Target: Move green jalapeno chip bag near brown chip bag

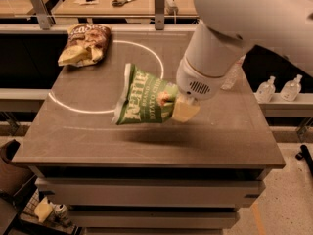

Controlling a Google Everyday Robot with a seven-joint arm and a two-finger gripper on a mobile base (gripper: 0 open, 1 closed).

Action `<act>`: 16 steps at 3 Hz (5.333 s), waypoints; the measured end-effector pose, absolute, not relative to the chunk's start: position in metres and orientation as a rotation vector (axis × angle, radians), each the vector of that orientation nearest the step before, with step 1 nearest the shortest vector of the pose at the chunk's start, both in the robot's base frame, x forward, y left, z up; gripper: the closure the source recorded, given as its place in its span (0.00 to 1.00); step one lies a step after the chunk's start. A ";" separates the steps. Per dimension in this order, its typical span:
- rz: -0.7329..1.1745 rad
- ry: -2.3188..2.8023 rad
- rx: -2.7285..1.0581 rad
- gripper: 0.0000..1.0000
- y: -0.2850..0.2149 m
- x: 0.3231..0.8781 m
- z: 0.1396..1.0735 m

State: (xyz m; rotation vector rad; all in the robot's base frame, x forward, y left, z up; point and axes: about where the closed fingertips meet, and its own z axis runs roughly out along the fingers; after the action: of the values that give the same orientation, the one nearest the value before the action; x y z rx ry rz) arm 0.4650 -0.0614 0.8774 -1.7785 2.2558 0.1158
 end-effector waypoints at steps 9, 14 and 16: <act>-0.436 2.169 -1.362 1.00 -0.010 0.690 0.964; -0.409 2.186 -1.251 0.59 0.028 0.749 0.938; -0.410 2.189 -1.255 0.13 0.028 0.750 0.934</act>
Offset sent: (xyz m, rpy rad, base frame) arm 0.0800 0.0410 0.0465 -0.0972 -0.2466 -0.1187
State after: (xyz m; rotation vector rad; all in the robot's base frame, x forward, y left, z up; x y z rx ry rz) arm 0.7499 0.0284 0.9341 -1.2554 2.1894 -0.4103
